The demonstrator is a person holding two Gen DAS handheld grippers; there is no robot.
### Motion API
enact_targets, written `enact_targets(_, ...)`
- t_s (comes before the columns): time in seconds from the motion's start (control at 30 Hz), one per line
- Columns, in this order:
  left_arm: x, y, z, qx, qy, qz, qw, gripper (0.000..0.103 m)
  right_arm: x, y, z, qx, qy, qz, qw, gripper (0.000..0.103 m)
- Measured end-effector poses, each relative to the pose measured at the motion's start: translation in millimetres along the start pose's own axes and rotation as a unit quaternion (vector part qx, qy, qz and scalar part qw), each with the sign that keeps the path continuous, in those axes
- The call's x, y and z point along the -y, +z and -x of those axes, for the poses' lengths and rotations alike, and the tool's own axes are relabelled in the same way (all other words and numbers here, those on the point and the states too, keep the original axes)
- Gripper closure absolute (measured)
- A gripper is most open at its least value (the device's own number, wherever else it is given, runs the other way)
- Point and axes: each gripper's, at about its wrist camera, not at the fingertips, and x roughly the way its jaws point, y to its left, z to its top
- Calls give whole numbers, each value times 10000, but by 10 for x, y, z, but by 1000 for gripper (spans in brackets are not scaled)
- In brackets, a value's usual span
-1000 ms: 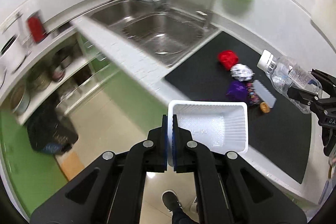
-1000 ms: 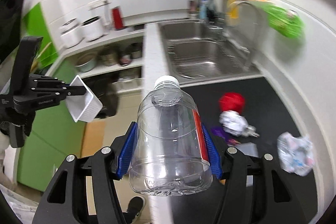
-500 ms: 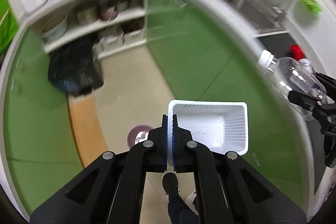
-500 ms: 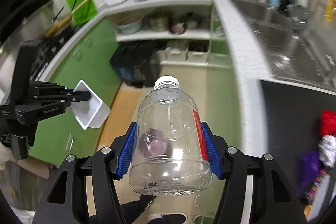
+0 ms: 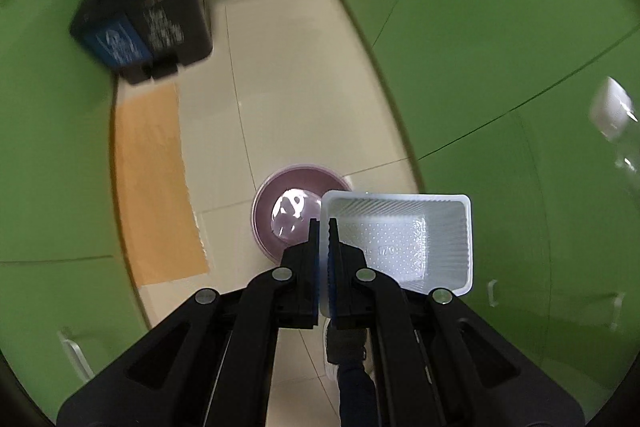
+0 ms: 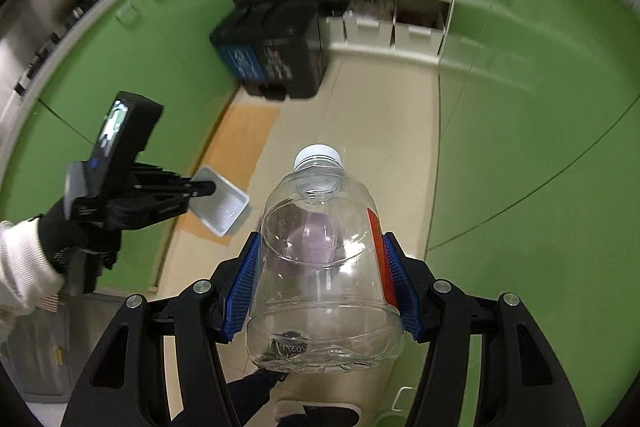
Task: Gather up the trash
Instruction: 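Carry the white tray and clear bottle over the pink wastebasket with both tools, then open the left tool to drop the tray while the right tool drops the bottle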
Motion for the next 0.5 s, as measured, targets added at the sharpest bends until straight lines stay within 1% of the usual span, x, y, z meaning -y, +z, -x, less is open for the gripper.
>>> enact_targets(0.1,-126,-65,-559,-69,55,-4,10000,99,18,-132,-373,-164,-12,-35,9999,45)
enact_targets(0.13,-145,-82,-659,-77,86,-2,9999,99,16,-152,-452,-201,-15,-40,9998,45)
enact_targets(0.17,-167,-96,-783,-83,116,-8,9999,97,14,-204,-558,-255,-22,-46,9997,45)
enact_targets(0.2,-177,-103,-881,-83,115,-12,9999,91,14,-239,-636,-295,-28,-52,9995,45)
enact_targets(0.23,-185,-118,-946,-69,103,-3,9999,61,13,-266,-709,-332,-27,-61,9994,45)
enact_targets(0.27,-191,-123,-989,-31,70,19,10000,22,14,-285,-751,-358,-26,-67,9993,45)
enact_targets(0.3,-211,-128,-1011,86,-42,48,9999,8,8,-308,-808,-396,-26,-72,9992,45)
enact_targets(0.33,-200,-132,-1021,122,-80,28,9999,3,-5,-321,-856,-426,-26,-71,9991,45)
enact_targets(0.4,-204,-117,-1046,40,-73,-3,10000,3,-33,-299,-921,-464,-16,-61,9989,45)
enact_targets(0.5,-281,-119,-994,10,-34,136,9999,3,-98,-264,-1009,-528,64,5,9986,45)
